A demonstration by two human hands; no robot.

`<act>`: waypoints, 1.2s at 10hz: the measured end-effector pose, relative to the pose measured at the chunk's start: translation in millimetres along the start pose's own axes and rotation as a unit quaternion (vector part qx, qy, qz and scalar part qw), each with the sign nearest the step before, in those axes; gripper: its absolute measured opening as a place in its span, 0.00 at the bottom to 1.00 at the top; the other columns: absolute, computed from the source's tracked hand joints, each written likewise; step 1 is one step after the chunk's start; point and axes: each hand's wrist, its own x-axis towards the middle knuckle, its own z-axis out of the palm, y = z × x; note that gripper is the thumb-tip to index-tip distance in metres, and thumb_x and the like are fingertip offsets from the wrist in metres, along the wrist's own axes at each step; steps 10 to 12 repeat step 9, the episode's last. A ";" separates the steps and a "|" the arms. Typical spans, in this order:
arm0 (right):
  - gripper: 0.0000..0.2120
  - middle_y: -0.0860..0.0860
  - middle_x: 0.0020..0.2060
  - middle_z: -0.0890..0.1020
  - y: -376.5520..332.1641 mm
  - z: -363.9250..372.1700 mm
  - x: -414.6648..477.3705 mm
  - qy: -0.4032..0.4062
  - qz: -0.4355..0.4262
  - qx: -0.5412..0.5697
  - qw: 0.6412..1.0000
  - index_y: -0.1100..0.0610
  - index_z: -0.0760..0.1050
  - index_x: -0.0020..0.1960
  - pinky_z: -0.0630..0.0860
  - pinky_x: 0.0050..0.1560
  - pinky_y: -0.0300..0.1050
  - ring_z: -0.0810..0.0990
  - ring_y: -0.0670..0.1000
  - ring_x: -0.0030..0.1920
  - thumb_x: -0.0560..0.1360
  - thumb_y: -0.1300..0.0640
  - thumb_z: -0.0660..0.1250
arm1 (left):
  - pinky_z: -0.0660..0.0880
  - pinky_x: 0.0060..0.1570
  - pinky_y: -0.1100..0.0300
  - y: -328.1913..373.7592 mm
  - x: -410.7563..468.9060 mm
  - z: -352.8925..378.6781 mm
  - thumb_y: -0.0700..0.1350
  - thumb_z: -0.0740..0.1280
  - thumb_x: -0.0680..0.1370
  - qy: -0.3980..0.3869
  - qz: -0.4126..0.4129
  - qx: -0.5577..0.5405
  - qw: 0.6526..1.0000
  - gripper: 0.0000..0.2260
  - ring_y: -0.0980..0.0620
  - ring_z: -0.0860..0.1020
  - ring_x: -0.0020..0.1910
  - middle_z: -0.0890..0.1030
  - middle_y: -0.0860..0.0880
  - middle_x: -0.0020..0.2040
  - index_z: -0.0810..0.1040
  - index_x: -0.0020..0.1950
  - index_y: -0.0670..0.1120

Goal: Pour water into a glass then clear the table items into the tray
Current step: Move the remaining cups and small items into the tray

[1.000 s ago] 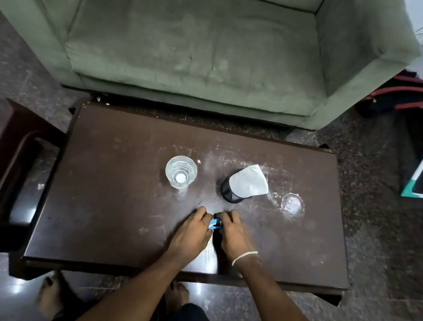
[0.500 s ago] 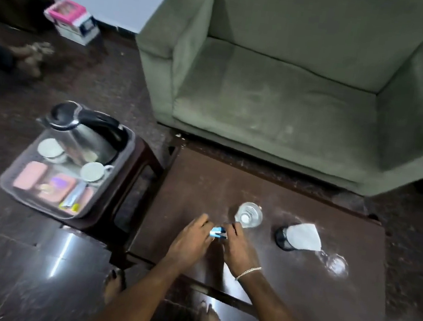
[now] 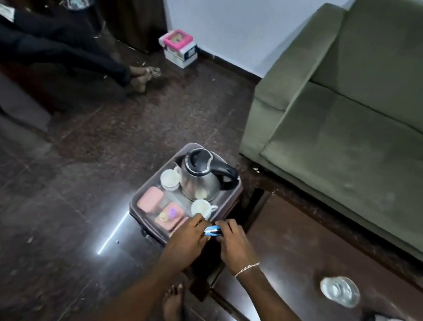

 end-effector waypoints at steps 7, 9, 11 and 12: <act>0.23 0.54 0.61 0.73 -137.2 107.8 204.3 -0.151 -0.018 -0.120 0.981 0.46 0.69 0.72 0.73 0.61 0.56 0.72 0.59 0.62 0.77 0.55 0.64 | 0.78 0.51 0.49 -215.0 33.4 -82.6 0.47 0.75 0.73 0.041 -0.141 0.081 0.986 0.15 0.47 0.70 0.56 0.77 0.47 0.58 0.83 0.58 0.45; 0.25 0.56 0.63 0.72 -139.6 121.3 209.8 -0.157 0.003 -0.113 0.981 0.45 0.66 0.74 0.72 0.60 0.57 0.72 0.61 0.64 0.78 0.55 0.63 | 0.74 0.57 0.51 -226.7 37.2 -82.2 0.52 0.70 0.73 -0.005 -0.136 0.095 0.986 0.19 0.44 0.71 0.58 0.74 0.46 0.62 0.81 0.62 0.45; 0.25 0.56 0.63 0.72 -139.6 121.3 209.8 -0.157 0.003 -0.113 0.981 0.45 0.66 0.74 0.72 0.60 0.57 0.72 0.61 0.64 0.78 0.55 0.63 | 0.74 0.57 0.51 -226.7 37.2 -82.2 0.52 0.70 0.73 -0.005 -0.136 0.095 0.986 0.19 0.44 0.71 0.58 0.74 0.46 0.62 0.81 0.62 0.45; 0.25 0.56 0.63 0.72 -139.6 121.3 209.8 -0.157 0.003 -0.113 0.981 0.45 0.66 0.74 0.72 0.60 0.57 0.72 0.61 0.64 0.78 0.55 0.63 | 0.74 0.57 0.51 -226.7 37.2 -82.2 0.52 0.70 0.73 -0.005 -0.136 0.095 0.986 0.19 0.44 0.71 0.58 0.74 0.46 0.62 0.81 0.62 0.45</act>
